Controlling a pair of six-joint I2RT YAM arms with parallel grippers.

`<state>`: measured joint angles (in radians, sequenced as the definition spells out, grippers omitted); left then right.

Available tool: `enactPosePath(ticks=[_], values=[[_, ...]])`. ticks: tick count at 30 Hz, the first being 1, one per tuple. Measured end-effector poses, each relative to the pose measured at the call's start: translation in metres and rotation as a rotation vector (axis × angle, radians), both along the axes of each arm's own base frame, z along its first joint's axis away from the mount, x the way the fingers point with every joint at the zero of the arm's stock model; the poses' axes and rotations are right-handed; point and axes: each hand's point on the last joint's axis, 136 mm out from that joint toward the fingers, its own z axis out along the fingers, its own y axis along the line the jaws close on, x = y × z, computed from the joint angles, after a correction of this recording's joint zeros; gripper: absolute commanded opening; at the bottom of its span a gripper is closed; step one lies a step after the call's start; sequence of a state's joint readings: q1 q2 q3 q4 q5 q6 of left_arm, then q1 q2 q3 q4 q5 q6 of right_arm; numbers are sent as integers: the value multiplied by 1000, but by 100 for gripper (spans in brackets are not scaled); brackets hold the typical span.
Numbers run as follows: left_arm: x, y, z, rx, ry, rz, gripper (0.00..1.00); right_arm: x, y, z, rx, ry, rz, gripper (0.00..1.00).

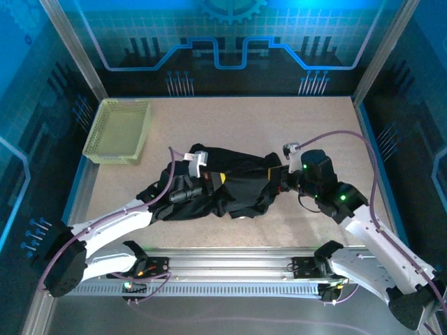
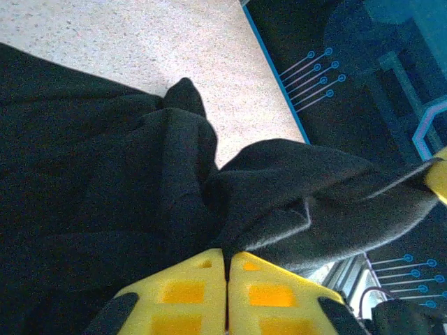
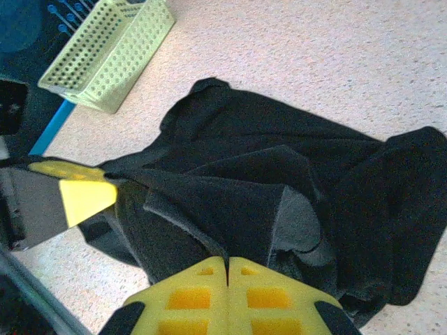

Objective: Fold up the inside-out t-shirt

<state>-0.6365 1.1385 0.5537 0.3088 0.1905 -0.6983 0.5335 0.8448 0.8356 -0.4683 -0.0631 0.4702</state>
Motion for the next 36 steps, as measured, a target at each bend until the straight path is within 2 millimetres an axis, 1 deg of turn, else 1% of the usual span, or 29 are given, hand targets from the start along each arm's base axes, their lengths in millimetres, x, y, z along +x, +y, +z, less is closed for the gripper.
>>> enactPosePath(ticks=[1, 2, 4, 6, 8, 11, 13, 15, 16, 18, 20, 22, 24, 26, 29, 31, 32, 34, 35, 36], values=[[1, 3, -2, -10, 10, 7, 26, -1, 0, 0, 3, 0, 5, 0], [2, 5, -3, -15, 20, 15, 29, -2, 1, 0, 4, 0, 7, 0], [5, 9, -5, -9, 25, 26, 31, -1, 3, 1, 12, -4, 19, 0], [6, 14, -12, 35, 49, 42, 43, -1, 7, 1, 18, -5, 32, 0], [8, 20, -18, 98, 70, 65, 49, -2, 11, 2, 18, -10, 50, 0], [10, 25, -17, 182, 63, 71, 66, -7, 26, 10, 8, -26, 106, 0], [5, 19, -11, 228, 23, 37, 78, -8, 41, 23, 6, -53, 150, 0], [-11, 5, 0, 263, -38, -36, 80, -9, 55, 36, -1, -81, 186, 0], [-21, -4, 9, 267, -79, -86, 80, -9, 62, 42, -4, -91, 202, 0], [-33, -16, 29, 251, -146, -144, 81, -8, 74, 52, -15, -109, 226, 0], [-36, -16, 47, 228, -213, -153, 82, -6, 87, 58, -26, -122, 251, 0], [-36, -15, 62, 209, -272, -150, 81, -8, 98, 61, -35, -130, 283, 0], [-35, -13, 71, 200, -324, -142, 79, -11, 106, 61, -42, -135, 307, 0], [-34, -13, 74, 199, -362, -137, 79, -13, 111, 63, -43, -138, 324, 0], [-31, -14, 73, 206, -399, -136, 79, -15, 117, 68, -36, -144, 343, 0], [-29, -16, 75, 203, -421, -136, 74, -16, 121, 70, -28, -145, 356, 0], [-27, -18, 77, 200, -433, -136, 66, -17, 123, 70, -24, -145, 363, 0], [-24, -21, 76, 199, -442, -136, 43, -17, 126, 69, -21, -140, 371, 1], [-23, -22, 74, 206, -446, -138, 31, -17, 127, 68, -21, -138, 372, 3], [-21, -24, 71, 211, -443, -140, 19, -17, 127, 67, -23, -136, 371, 8]])
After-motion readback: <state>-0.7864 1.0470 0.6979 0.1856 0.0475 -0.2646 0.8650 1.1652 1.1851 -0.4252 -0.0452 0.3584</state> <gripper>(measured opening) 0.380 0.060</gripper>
